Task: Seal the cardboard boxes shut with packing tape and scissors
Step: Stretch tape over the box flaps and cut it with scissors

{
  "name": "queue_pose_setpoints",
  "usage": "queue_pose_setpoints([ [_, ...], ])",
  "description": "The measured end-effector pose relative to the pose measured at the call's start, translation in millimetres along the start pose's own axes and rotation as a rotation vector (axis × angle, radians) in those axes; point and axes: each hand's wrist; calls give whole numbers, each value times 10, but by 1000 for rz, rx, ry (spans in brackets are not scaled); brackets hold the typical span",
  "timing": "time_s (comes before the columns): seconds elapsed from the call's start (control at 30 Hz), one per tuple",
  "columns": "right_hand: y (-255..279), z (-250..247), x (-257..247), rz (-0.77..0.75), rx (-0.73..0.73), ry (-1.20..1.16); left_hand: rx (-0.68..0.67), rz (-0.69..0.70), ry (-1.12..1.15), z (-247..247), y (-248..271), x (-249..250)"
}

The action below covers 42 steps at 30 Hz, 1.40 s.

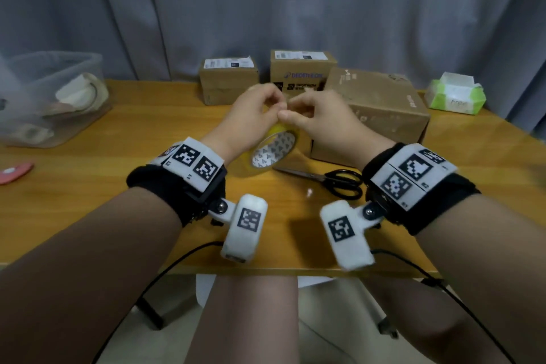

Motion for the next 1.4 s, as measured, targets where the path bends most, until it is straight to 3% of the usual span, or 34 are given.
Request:
queue_pose_setpoints([
  [0.1,-101,76,23,109,61,-165,-7,55,-92,-45,1,-7],
  [0.17,-178,104,44,159,120,-146,-50,60,-120,-63,20,4],
  [0.33,-224,155,11,178,255,-13,-130,-231,86,-83,58,-4],
  [0.57,-122,103,-114,66,297,-34,-97,-196,87,-183,27,-111],
  [0.8,-181,-81,-85,83,323,-163,-50,-8,139,-182,22,-41],
  [0.93,-168,-83,-108,32,336,-91,-27,-84,235,-143,6,-19],
  [1.03,-129,-102,-67,-2,334,-199,-42,-143,251,-115,-11,-6],
  [1.23,-142,-43,-39,-68,279,-81,95,-137,243,-20,12,33],
  [1.4,-131,13,-37,7,304,-80,233,-72,22,7,5,52],
])
Point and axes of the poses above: each hand's wrist, its own y-axis away from the middle knuckle, its own z-axis out of the palm, x = y × z, and after that the axes turned 4 degrees about y, right-handed
